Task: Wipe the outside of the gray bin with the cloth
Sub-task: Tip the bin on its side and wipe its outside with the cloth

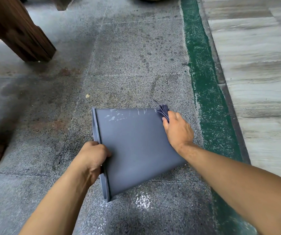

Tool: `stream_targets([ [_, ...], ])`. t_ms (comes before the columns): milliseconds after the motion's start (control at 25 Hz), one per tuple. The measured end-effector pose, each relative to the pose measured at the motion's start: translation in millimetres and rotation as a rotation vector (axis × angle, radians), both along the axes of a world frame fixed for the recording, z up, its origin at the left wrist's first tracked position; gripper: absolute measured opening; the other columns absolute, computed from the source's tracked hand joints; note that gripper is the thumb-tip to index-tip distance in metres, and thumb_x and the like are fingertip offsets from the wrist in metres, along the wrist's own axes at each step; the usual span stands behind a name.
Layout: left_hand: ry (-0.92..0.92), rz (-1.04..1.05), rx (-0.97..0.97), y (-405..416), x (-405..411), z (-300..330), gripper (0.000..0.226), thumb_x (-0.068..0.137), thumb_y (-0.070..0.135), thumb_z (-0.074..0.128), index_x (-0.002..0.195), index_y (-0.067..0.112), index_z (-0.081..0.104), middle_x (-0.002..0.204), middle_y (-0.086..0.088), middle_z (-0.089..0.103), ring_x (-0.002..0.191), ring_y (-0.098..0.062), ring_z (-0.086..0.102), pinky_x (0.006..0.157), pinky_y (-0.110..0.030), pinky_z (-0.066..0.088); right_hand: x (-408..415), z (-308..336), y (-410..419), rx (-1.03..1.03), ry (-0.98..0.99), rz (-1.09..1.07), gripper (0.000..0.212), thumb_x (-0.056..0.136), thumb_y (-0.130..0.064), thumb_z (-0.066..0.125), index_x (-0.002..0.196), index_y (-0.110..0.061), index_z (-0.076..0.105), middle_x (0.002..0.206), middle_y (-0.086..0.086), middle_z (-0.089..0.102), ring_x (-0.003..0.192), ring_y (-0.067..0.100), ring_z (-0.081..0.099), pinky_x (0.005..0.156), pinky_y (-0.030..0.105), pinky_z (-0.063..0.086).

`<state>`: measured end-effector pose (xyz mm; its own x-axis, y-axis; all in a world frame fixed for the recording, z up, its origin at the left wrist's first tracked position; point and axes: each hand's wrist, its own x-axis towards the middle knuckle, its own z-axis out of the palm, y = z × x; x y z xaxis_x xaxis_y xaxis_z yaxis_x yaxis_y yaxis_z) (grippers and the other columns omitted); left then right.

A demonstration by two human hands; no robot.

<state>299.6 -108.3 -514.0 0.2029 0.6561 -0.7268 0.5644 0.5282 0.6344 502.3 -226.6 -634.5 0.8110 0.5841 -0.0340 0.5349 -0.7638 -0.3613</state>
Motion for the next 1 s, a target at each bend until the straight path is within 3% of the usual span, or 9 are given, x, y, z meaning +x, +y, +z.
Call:
stream_targets([
  [160, -0.005, 0.000, 0.032, -1.1, 0.7, 0.0, 0.030, 0.079, -0.028, 0.039, 0.084, -0.006, 0.060, 0.080, -0.022, 0.064, 0.070, -0.034, 0.063, 0.074, -0.045, 0.055, 4.6, -3.4, -3.1, 0.027, -0.001, -0.011, 0.030, 0.105, -0.040, 0.042, 0.117, -0.015, 0.053, 0.112, 0.007, 0.061, 0.090, 0.030, 0.064, 0.066, 0.033, 0.037],
  [440, -0.012, 0.021, 0.036, 2.2, -3.6, -6.2, 0.039, 0.079, -0.027, 0.037, 0.110, -0.014, 0.058, 0.091, -0.025, 0.064, 0.076, -0.036, 0.064, 0.073, -0.048, 0.057, 14.6, -11.4, -6.8, 0.026, -0.004, -0.051, 0.027, 0.105, -0.039, 0.042, 0.112, -0.014, 0.051, 0.108, 0.009, 0.063, 0.087, 0.033, 0.065, 0.070, 0.041, 0.050],
  [520, -0.018, 0.018, 0.041, 3.6, -2.2, -7.5, 0.040, 0.079, -0.026, 0.038, 0.109, -0.008, 0.059, 0.094, -0.027, 0.065, 0.075, -0.035, 0.064, 0.078, -0.054, 0.057, 20.0, -12.9, -8.2, 0.009, -0.009, -0.053, 0.028, 0.105, -0.038, 0.041, 0.112, -0.013, 0.051, 0.108, 0.010, 0.063, 0.087, 0.034, 0.064, 0.069, 0.040, 0.047],
  [640, -0.044, -0.019, -0.008, 7.0, -1.5, -8.7, 0.054, 0.079, -0.022, 0.039, 0.117, 0.011, 0.057, 0.102, -0.022, 0.066, 0.090, -0.034, 0.062, 0.089, -0.063, 0.048, 31.9, -18.0, -12.1, 0.040, 0.037, -0.073, 0.029, 0.104, -0.037, 0.042, 0.110, -0.011, 0.052, 0.106, 0.012, 0.064, 0.086, 0.034, 0.061, 0.068, 0.038, 0.043],
  [760, -0.086, -0.090, -0.099, 5.7, -2.6, -9.1, 0.055, 0.079, -0.016, 0.047, 0.115, 0.025, 0.056, 0.104, -0.013, 0.069, 0.087, -0.030, 0.064, 0.075, -0.048, 0.056, 49.4, -25.2, -22.7, 0.046, 0.100, -0.061, 0.025, 0.103, -0.036, 0.047, 0.109, -0.013, 0.055, 0.104, 0.011, 0.066, 0.079, 0.027, 0.053, 0.067, 0.034, 0.041],
  [880, -0.137, -0.132, -0.174, 6.8, -2.0, -9.9, 0.049, 0.075, 0.003, 0.059, 0.123, 0.012, 0.063, 0.112, -0.013, 0.077, 0.092, -0.030, 0.074, 0.088, -0.047, 0.057, 60.2, -35.4, -36.7, 0.023, 0.147, 0.015, 0.019, 0.100, -0.037, 0.054, 0.107, -0.019, 0.057, 0.104, 0.007, 0.065, 0.083, 0.028, 0.057, 0.070, 0.036, 0.048],
  [1000, -0.269, -0.044, -0.231, 14.0, 0.6, -4.7, 0.037, 0.084, 0.009, 0.055, 0.118, 0.002, 0.071, 0.109, -0.015, 0.078, 0.083, -0.025, 0.075, 0.077, -0.039, 0.064, 67.3, -44.7, -50.1, 0.023, 0.146, -0.075, 0.016, 0.100, -0.035, 0.056, 0.105, -0.020, 0.057, 0.099, 0.005, 0.065, 0.081, 0.026, 0.060, 0.070, 0.035, 0.048],
])
